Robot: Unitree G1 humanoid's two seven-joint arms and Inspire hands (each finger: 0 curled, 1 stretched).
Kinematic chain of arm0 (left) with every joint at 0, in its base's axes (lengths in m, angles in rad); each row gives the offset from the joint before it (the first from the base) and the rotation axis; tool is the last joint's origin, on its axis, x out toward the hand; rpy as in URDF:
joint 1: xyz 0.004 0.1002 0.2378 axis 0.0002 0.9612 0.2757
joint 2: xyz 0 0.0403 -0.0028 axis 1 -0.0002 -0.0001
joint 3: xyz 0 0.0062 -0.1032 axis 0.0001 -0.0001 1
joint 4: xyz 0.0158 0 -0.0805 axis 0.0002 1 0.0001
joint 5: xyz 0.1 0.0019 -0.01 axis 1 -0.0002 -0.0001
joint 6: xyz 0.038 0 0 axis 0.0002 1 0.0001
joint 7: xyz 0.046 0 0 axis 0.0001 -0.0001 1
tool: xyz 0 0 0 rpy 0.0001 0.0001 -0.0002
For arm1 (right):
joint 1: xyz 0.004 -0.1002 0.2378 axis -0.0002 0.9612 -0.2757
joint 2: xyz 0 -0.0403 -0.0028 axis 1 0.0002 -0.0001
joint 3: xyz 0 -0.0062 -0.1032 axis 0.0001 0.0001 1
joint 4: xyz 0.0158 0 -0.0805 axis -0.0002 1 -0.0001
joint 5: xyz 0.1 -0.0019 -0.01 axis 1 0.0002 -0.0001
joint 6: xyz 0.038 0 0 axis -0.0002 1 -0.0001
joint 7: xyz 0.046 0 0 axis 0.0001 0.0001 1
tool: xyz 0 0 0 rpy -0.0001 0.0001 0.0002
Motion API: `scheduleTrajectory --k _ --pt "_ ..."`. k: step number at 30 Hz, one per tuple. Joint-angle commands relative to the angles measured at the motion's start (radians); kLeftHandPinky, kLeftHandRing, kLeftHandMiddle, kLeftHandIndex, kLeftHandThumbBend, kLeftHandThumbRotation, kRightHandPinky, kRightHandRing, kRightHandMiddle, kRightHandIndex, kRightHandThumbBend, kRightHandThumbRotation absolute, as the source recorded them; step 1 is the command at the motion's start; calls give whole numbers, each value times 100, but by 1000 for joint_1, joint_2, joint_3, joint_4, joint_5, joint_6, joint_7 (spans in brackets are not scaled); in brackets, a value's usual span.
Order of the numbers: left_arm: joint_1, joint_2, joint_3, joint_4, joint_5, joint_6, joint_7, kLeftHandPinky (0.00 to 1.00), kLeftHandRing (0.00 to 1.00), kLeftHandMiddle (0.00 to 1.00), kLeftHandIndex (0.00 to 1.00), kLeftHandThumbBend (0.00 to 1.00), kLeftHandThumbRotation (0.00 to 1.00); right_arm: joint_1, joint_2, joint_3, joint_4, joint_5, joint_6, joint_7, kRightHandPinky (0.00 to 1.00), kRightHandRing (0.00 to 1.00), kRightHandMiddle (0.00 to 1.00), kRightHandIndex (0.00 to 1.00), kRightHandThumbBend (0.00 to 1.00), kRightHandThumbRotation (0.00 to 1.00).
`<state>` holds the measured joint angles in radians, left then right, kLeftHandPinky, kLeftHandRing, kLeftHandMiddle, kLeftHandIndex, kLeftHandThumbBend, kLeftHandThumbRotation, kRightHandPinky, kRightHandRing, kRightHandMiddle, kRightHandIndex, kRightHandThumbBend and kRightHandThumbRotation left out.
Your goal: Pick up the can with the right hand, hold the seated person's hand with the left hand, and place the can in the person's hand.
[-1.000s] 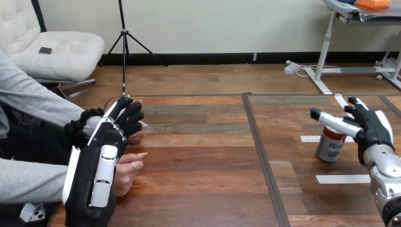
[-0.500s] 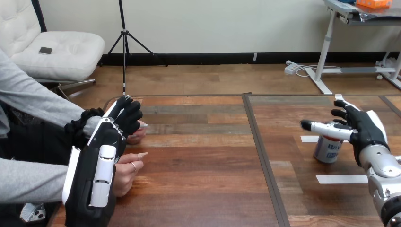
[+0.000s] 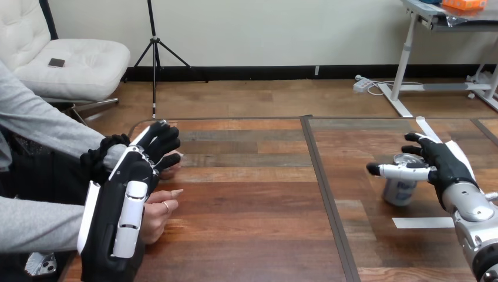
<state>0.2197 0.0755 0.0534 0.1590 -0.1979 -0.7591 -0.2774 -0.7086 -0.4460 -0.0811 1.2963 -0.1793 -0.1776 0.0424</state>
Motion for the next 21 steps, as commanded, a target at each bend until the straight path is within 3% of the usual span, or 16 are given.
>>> scheduleTrajectory --k 1,5,8,11,21 --pt "-50 -1 2 0 -5 -32 -7 82 86 84 83 46 96 -40 -41 17 -9 -14 -2 -11 60 80 84 91 100 14" --pt "-46 3 3 -9 -4 -20 -7 82 86 84 82 46 96 -40 -44 21 -8 -22 -3 -9 63 82 85 91 100 15" --pt "-45 5 5 -13 3 -17 -4 82 86 84 82 47 97 -40 -46 24 -9 -28 -5 -12 57 77 81 91 100 16" --pt "-44 5 5 -16 -1 -14 -6 82 86 84 81 48 97 -38 -47 22 -9 -26 -12 -5 56 78 82 91 100 17" --pt "-44 4 7 -14 -2 -19 -8 86 87 84 81 48 98 -43 -52 23 -8 -18 -5 -2 73 87 88 90 100 15"
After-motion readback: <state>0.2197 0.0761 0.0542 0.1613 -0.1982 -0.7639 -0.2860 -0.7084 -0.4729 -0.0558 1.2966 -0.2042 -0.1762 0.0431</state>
